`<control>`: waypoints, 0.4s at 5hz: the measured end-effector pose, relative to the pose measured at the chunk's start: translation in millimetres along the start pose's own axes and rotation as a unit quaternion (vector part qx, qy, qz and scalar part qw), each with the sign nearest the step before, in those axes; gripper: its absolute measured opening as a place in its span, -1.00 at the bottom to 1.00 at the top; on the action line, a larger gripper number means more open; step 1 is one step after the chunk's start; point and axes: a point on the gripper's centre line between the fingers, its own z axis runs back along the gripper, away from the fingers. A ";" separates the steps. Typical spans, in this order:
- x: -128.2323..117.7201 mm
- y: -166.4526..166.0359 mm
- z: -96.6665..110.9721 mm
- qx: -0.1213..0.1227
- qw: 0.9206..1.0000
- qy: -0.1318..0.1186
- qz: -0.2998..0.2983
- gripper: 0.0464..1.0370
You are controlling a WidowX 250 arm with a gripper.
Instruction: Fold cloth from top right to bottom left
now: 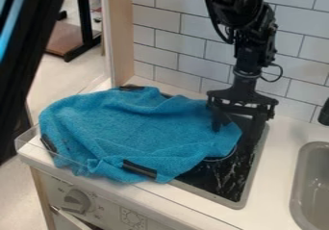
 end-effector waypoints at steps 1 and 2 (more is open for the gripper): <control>2.9 0.9 0.0 0.004 1.000 -0.010 0.010 0.20; 1.4 1.3 -1.9 0.005 1.000 -0.008 0.011 -0.40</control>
